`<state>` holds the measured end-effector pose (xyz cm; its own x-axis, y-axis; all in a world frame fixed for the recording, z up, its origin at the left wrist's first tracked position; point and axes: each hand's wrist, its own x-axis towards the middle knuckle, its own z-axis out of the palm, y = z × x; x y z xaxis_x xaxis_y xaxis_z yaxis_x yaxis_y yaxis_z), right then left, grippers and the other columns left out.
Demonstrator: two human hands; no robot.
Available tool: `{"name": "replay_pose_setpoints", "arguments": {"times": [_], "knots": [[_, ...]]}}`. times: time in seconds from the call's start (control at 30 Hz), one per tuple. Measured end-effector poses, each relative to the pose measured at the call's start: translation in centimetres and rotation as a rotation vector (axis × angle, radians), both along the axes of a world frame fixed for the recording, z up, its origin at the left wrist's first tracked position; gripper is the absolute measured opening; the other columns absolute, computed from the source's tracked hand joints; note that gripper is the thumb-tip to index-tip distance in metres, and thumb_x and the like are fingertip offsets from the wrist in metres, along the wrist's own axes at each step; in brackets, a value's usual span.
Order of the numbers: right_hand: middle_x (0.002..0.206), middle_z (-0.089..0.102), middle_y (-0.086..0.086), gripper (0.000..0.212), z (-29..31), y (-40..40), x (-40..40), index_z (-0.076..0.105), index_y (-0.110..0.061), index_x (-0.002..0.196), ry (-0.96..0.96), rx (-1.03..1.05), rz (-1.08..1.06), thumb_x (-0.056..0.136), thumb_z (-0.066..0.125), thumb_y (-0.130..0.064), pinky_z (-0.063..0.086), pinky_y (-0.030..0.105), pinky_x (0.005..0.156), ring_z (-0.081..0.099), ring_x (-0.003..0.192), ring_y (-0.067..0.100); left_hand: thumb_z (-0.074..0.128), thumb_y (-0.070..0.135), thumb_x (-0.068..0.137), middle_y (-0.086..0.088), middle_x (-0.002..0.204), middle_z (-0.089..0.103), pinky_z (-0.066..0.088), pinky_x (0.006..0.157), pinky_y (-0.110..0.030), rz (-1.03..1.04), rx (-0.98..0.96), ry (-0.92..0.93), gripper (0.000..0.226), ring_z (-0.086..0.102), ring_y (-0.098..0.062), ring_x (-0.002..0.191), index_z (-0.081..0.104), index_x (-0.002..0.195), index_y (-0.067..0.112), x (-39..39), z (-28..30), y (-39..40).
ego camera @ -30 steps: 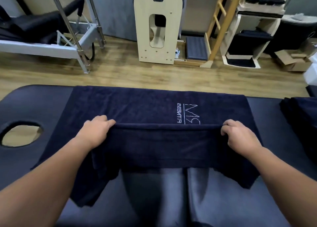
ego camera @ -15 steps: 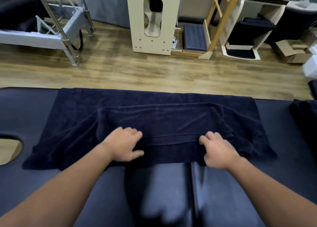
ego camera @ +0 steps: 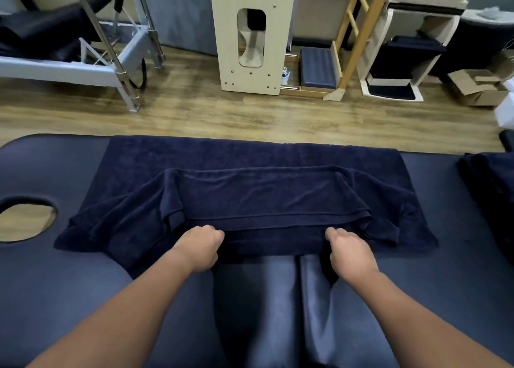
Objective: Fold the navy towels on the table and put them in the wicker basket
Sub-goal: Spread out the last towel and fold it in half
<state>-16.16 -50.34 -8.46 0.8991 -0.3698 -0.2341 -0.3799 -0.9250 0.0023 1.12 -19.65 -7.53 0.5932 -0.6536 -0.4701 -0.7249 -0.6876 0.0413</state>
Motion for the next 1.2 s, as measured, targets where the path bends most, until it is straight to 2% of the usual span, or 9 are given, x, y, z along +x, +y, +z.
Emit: {"name": "replay_pose_setpoints", "arguments": {"times": [0.17,0.4,0.6,0.8,0.9,0.97,1.03,1.13,1.2], "knots": [[0.087,0.046,-0.004,0.029,0.3,1.3,-4.2,0.037,-0.021,0.093,0.014,0.037,0.022,0.083,0.051,0.003,0.033,0.028,0.062,0.057,0.084,0.021,0.054,0.018,0.083,-0.007,0.105,0.061,0.045,0.072,-0.034,0.009,-0.003,0.0,0.013,0.062,-0.032,0.093,0.053,0.095,0.013,-4.3,-0.6,1.5],[0.068,0.038,-0.006,0.036,-0.4,3.2,-10.7,0.051,-0.017,0.081,0.007,0.009,0.021,0.062,0.069,0.008,0.022,0.028,0.046,0.048,0.057,0.021,0.054,0.022,0.082,-0.006,0.104,0.061,0.051,0.08,-0.039,0.045,-0.024,0.021,0.01,0.062,-0.032,0.095,0.05,0.09,0.016,-10.8,-0.7,3.8],[0.069,0.054,0.002,0.038,-0.4,4.3,-14.4,0.048,-0.016,0.077,0.022,-0.022,0.041,0.057,0.073,0.005,0.026,0.03,0.046,0.059,0.06,0.029,0.054,0.022,0.082,-0.007,0.108,0.062,0.048,0.084,-0.035,0.063,-0.013,0.035,0.016,0.061,-0.032,0.1,0.057,0.097,0.015,-14.8,-0.1,4.8],[0.094,0.05,-0.004,0.026,1.8,4.3,-14.8,0.041,-0.022,0.099,0.062,0.136,-0.005,0.078,0.054,-0.015,0.037,0.033,0.066,0.059,0.089,0.025,0.053,0.039,0.076,0.003,0.096,0.059,0.051,0.08,-0.038,0.305,-0.125,0.196,0.03,0.06,-0.026,0.09,0.044,0.1,0.024,-16.9,1.4,5.4],[0.091,0.056,-0.002,0.032,3.0,3.5,-13.8,0.04,-0.024,0.107,-0.029,0.326,-0.19,0.079,0.056,-0.019,0.045,0.038,0.068,0.057,0.079,0.026,0.051,0.031,0.084,-0.002,0.096,0.062,0.051,0.076,-0.041,0.523,-0.22,0.136,0.053,0.062,-0.031,0.085,0.029,0.132,0.03,-16.6,1.9,5.3],[0.092,0.059,0.003,0.049,3.0,2.8,-13.4,0.035,-0.023,0.13,-0.065,0.288,-0.229,0.085,0.052,-0.011,0.049,0.04,0.067,0.055,0.072,0.025,0.046,0.022,0.091,-0.006,0.106,0.063,0.047,0.072,-0.039,0.605,-0.122,0.004,0.081,0.058,-0.028,0.083,-0.001,0.156,0.026,-16.5,2.1,5.6],[0.091,0.059,0.004,0.075,3.1,2.2,-13.2,0.015,-0.031,0.153,-0.007,0.209,-0.273,0.089,0.046,-0.008,0.046,0.037,0.064,0.054,0.07,0.024,0.041,0.019,0.095,-0.01,0.123,0.061,0.047,0.077,-0.041,0.712,-0.054,-0.022,0.084,0.057,-0.028,0.091,-0.015,0.158,0.023,-16.3,2.0,6.4],[0.087,0.061,0.002,0.075,2.9,1.1,-12.4,0.006,-0.044,0.156,0.043,0.195,-0.374,0.095,0.038,-0.015,0.051,0.036,0.067,0.058,0.073,0.024,0.036,0.02,0.098,-0.013,0.122,0.061,0.048,0.079,-0.042,0.818,-0.046,-0.043,0.062,0.059,-0.031,0.096,0.012,0.155,0.021,-15.0,1.7,7.4],[0.084,0.062,0.0,0.068,2.7,0.6,-11.8,0.015,-0.046,0.154,0.041,0.194,-0.415,0.096,0.034,-0.017,0.054,0.037,0.066,0.058,0.071,0.022,0.037,0.023,0.102,-0.013,0.106,0.064,0.047,0.073,-0.041,0.849,-0.135,-0.114,0.025,0.053,-0.029,0.083,0.043,0.124,0.016,-14.0,1.7,7.6]]}}
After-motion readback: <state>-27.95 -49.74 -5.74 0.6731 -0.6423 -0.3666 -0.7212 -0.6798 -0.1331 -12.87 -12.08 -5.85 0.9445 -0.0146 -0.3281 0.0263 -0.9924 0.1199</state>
